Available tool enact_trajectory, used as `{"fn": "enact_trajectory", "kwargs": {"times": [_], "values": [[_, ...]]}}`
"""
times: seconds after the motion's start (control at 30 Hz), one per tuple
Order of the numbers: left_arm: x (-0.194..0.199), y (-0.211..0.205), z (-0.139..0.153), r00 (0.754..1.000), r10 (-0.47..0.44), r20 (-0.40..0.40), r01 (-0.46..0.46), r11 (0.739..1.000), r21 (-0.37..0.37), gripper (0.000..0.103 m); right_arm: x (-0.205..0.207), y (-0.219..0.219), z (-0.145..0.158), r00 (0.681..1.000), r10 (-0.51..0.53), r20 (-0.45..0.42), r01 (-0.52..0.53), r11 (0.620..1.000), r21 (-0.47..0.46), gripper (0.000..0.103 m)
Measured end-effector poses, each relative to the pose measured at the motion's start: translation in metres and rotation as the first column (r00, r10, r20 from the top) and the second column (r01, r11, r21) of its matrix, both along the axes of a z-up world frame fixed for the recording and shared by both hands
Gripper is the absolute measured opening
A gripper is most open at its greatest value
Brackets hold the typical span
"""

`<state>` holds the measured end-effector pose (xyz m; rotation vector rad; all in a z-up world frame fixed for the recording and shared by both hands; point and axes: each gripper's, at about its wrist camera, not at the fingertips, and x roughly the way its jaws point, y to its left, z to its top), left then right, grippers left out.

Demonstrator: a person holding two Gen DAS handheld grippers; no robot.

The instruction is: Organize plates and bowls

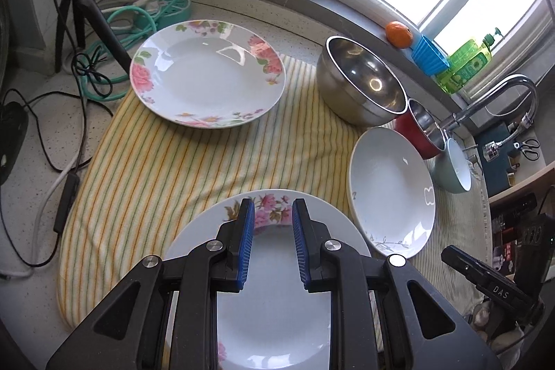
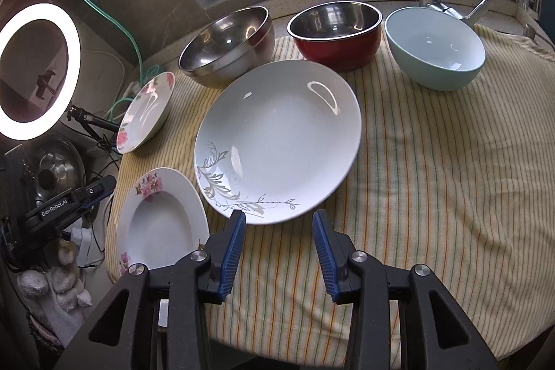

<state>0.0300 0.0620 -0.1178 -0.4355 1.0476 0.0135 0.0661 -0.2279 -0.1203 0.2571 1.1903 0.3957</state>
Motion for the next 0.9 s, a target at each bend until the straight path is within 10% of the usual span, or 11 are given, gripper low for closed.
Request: {"fn": "enact_trajectory", "kwargs": {"times": [0.9], "values": [[0.073,-0.076,-0.024,0.991,-0.101,-0.085,0.105,0.994,0.039,0.020,0.061,-0.035,-0.026,1.000,-0.012,-0.013,0.012,1.000,0.003,0.027]]}}
